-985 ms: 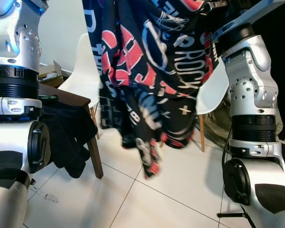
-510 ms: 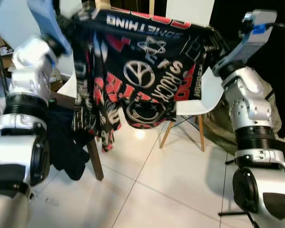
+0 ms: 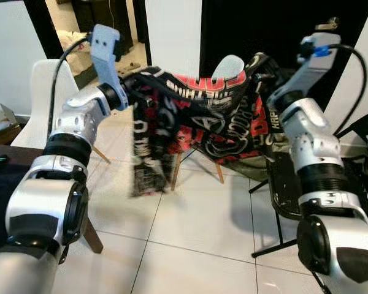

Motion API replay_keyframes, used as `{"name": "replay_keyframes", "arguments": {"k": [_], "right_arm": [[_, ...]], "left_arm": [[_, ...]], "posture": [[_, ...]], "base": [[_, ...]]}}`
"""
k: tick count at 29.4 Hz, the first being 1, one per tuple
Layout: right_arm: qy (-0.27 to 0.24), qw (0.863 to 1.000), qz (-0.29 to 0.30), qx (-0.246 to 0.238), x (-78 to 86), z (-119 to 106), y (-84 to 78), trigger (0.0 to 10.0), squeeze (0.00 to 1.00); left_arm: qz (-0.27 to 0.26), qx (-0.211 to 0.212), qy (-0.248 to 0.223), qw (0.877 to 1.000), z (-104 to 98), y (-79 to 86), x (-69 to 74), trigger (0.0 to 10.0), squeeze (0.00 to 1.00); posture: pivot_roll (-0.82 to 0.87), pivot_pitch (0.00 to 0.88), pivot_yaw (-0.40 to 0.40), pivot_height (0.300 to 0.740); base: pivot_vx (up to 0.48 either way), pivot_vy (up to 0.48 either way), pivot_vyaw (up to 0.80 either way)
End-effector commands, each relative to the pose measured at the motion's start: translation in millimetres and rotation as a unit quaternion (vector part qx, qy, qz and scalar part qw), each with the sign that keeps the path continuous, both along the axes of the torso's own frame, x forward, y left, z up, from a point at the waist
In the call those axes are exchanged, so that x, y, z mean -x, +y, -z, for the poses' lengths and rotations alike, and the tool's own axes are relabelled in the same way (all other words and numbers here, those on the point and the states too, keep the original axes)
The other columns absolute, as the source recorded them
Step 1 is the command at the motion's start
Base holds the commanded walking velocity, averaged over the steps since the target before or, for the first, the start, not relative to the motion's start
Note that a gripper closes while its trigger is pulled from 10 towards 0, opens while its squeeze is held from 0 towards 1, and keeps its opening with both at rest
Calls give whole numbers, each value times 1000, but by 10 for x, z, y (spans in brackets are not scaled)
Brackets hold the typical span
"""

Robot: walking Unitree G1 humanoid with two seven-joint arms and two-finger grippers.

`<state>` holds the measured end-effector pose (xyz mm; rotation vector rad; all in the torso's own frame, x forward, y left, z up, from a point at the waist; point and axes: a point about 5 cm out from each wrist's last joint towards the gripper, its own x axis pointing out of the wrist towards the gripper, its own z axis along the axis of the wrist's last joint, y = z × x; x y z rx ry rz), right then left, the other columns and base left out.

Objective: Hang hanger

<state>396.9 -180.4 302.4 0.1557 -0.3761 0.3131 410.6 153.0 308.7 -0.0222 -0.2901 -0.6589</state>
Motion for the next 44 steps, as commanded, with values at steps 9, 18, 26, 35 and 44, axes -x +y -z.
{"name": "replay_keyframes", "arguments": {"k": [9,18,26,35,44], "right_arm": [[9,1000,-10,14,-2,63,43,10000,0],[18,1000,-5,18,-1,122,12,10000,0],[29,999,-22,34,9,203,61,10000,0],[25,998,-31,40,14,199,108,10000,976],[35,997,-16,74,19,273,95,10000,1000]], "left_arm": [[-51,19,-34,998,-245,156,-5,10000,0],[-112,-21,-76,991,-380,271,10,10000,0],[-168,-88,-115,975,-545,376,38,10000,0],[-202,-111,-130,964,-583,465,48,10000,0],[-186,-110,-146,965,-637,401,63,10000,0]], "posture": [[-14,0,19,740],[-22,0,20,740],[-20,0,16,740],[-17,0,8,740],[-19,0,13,740]], "base": [[0,0,0],[0,0,0],[0,0,0],[0,0,0],[0,0,0]]}}
